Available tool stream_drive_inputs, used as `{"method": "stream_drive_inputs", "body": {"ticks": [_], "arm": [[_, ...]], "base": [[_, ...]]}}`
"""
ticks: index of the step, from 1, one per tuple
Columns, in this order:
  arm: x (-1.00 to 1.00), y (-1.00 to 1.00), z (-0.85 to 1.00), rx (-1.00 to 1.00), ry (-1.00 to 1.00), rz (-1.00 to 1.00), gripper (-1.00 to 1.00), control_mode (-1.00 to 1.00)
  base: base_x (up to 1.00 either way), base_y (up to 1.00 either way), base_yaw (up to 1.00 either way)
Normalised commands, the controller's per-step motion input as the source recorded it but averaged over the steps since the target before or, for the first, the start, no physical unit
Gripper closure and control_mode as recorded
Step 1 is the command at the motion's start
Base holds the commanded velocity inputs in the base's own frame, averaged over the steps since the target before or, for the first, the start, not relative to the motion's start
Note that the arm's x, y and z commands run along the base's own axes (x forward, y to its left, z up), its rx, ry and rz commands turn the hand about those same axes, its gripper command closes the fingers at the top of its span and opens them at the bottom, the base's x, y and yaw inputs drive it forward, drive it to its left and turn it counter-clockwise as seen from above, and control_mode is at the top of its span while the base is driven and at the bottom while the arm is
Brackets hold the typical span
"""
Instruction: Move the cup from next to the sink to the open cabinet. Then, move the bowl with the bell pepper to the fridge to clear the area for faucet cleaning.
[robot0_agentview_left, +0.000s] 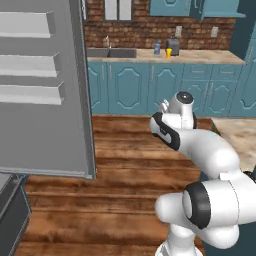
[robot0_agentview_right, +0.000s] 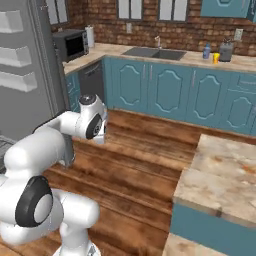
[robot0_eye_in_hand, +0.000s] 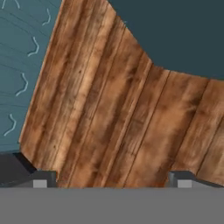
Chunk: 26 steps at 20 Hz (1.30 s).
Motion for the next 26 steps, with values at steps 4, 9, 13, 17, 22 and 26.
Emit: {"method": "stream_drive_inputs", "body": {"ticks": [4,9,13,17,22,26], "arm": [[0.00,0.00,0.00,0.00,0.00,0.00,-1.00,1.00],[0.00,0.00,0.00,0.00,0.00,0.00,-1.00,1.00],[0.00,0.00,0.00,0.00,0.00,0.00,-1.00,1.00],[0.00,0.00,0.00,0.00,0.00,0.00,-1.00,1.00],[0.00,0.00,0.00,0.00,0.00,0.00,-1.00,1.00],[0.00,0.00,0.00,0.00,0.00,0.00,-1.00,1.00]], "base": [[1.00,-0.07,-0.19],[1.00,-0.06,-0.12],[1.00,-0.30,-0.02],[1.00,-0.33,-0.01],[1.00,-0.45,0.00],[1.00,-0.52,0.00]]}}
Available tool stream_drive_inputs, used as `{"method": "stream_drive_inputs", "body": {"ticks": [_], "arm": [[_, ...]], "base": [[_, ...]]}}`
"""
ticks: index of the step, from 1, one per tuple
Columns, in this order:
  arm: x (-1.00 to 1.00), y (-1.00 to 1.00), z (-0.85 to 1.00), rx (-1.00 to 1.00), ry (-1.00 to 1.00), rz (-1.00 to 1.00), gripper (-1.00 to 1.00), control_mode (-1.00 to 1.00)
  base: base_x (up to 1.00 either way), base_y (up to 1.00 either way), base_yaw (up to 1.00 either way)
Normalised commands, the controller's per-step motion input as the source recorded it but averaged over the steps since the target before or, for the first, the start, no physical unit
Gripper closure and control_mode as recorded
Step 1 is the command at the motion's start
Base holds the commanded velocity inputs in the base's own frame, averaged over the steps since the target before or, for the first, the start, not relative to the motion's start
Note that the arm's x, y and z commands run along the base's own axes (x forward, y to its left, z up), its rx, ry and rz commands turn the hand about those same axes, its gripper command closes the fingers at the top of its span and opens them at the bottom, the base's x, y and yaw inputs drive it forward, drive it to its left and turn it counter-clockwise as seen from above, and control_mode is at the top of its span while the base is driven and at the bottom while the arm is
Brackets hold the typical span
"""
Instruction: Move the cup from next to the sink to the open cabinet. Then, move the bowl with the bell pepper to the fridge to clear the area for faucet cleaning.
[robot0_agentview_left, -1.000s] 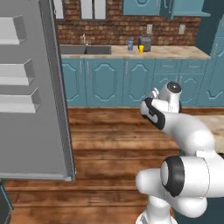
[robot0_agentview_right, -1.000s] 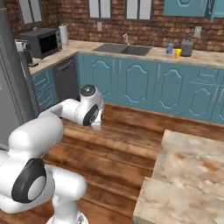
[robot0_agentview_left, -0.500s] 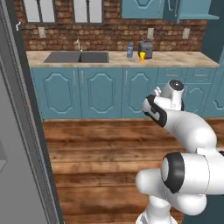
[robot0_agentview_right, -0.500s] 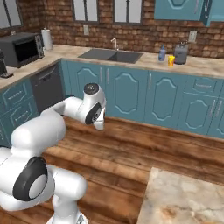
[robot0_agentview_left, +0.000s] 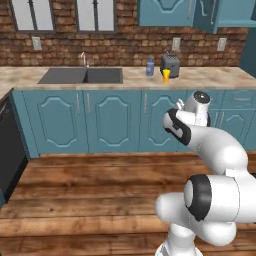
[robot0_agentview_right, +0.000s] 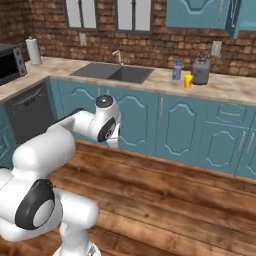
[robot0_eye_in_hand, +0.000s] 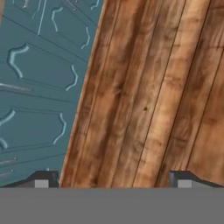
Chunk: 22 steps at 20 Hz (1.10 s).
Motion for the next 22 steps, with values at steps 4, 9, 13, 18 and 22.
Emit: {"method": "stream_drive_inputs", "body": {"ticks": [4,9,13,18,22], "arm": [[0.00,0.00,0.00,0.00,0.00,0.00,-1.00,1.00],[0.00,0.00,0.00,0.00,0.00,0.00,-1.00,1.00],[0.00,0.00,0.00,0.00,0.00,0.00,-1.00,1.00],[0.00,0.00,0.00,0.00,0.00,0.00,-1.00,1.00],[0.00,0.00,0.00,0.00,0.00,0.00,-1.00,1.00]], "base": [[1.00,-0.63,0.00],[1.00,-0.54,0.00],[1.00,0.55,0.00],[1.00,0.39,0.00],[1.00,-0.69,-0.02]]}}
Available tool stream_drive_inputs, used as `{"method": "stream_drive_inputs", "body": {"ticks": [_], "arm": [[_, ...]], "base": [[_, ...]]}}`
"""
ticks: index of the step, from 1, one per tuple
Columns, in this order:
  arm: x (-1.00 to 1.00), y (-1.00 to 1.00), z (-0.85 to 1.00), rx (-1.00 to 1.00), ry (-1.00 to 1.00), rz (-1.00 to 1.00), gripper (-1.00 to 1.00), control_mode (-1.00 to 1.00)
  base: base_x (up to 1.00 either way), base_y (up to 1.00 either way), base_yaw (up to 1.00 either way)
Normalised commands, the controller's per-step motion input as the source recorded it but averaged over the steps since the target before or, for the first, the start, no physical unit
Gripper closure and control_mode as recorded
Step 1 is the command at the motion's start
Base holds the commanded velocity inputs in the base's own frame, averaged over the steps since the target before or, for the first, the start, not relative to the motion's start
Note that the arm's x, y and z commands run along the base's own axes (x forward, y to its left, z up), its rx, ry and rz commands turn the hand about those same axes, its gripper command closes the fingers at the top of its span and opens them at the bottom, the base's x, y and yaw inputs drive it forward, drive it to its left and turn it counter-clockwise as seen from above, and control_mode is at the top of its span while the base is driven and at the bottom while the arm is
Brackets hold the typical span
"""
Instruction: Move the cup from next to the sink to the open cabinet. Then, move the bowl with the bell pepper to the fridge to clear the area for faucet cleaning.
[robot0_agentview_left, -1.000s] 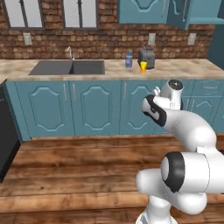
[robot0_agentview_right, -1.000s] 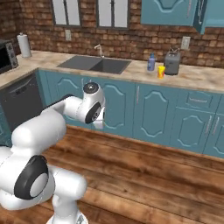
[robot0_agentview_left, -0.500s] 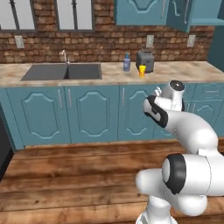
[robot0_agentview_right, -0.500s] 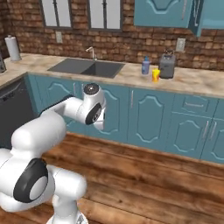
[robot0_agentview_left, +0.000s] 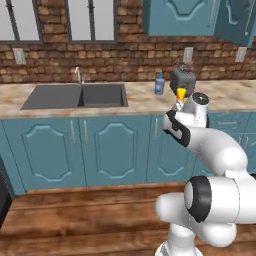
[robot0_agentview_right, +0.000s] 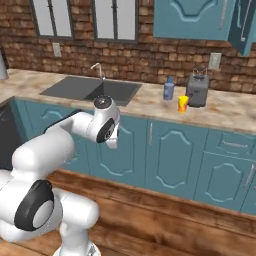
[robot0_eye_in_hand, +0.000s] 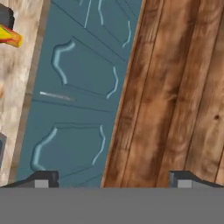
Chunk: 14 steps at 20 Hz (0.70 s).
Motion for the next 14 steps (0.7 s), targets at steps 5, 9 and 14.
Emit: {"method": "stream_drive_inputs", "body": {"ticks": [5,9,14], "arm": [[0.00,0.00,0.00,0.00,0.00,0.00,-1.00,1.00],[0.00,0.00,0.00,0.00,0.00,0.00,-1.00,1.00],[0.00,0.00,0.00,0.00,0.00,0.00,-1.00,1.00]], "base": [[1.00,-0.74,0.00],[1.00,-0.73,0.00],[1.00,-0.61,0.00]]}}
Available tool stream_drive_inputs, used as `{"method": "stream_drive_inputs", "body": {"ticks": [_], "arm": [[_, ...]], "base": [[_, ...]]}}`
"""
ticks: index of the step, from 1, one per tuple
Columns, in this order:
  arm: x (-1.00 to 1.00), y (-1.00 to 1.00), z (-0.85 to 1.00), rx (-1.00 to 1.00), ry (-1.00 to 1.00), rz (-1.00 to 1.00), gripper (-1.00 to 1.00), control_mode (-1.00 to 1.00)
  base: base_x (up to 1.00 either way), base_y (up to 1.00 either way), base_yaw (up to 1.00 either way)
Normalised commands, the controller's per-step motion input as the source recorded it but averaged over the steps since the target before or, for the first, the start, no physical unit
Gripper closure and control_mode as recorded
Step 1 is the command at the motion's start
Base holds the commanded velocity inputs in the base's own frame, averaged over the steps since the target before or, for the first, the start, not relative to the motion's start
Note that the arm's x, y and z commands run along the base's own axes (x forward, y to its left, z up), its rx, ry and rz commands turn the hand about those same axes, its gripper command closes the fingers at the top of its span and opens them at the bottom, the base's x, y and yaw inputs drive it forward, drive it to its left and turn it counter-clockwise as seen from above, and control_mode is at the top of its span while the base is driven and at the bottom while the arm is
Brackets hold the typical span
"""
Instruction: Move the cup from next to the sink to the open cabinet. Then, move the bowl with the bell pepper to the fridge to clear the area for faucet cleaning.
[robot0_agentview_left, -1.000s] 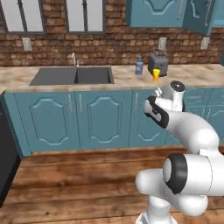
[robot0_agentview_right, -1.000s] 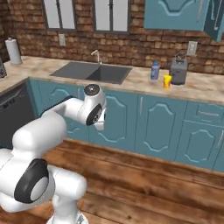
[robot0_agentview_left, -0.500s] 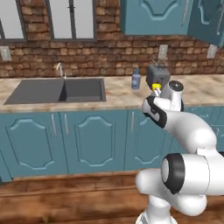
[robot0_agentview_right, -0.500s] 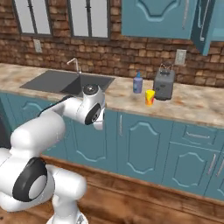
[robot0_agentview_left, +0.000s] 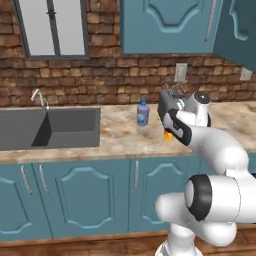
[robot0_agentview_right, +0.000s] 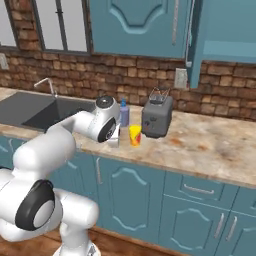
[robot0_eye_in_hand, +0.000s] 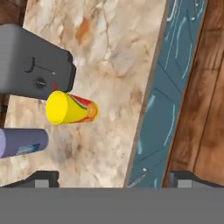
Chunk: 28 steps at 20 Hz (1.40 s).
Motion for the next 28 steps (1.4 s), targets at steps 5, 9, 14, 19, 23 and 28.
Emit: {"method": "stream_drive_inputs", "body": {"ticks": [5,9,14,19,23,28], "arm": [[0.00,0.00,0.00,0.00,0.00,0.00,-1.00,1.00],[-0.39,-0.67,-0.26,0.08,0.00,0.02,-1.00,-1.00],[-0.05,-0.49,-0.22,0.26,0.00,0.07,-1.00,-1.00],[-0.49,-0.08,0.00,0.23,-0.01,0.07,-1.00,-1.00],[-0.59,0.11,0.01,0.02,-0.03,0.05,-1.00,-1.00],[0.36,-0.35,0.08,0.27,0.30,0.02,-1.00,-1.00]], "base": [[0.80,-0.39,0.01],[-0.12,-0.19,0.00],[0.00,0.00,0.00],[0.00,0.00,0.00],[0.00,0.00,0.00],[0.00,0.00,0.00]]}}
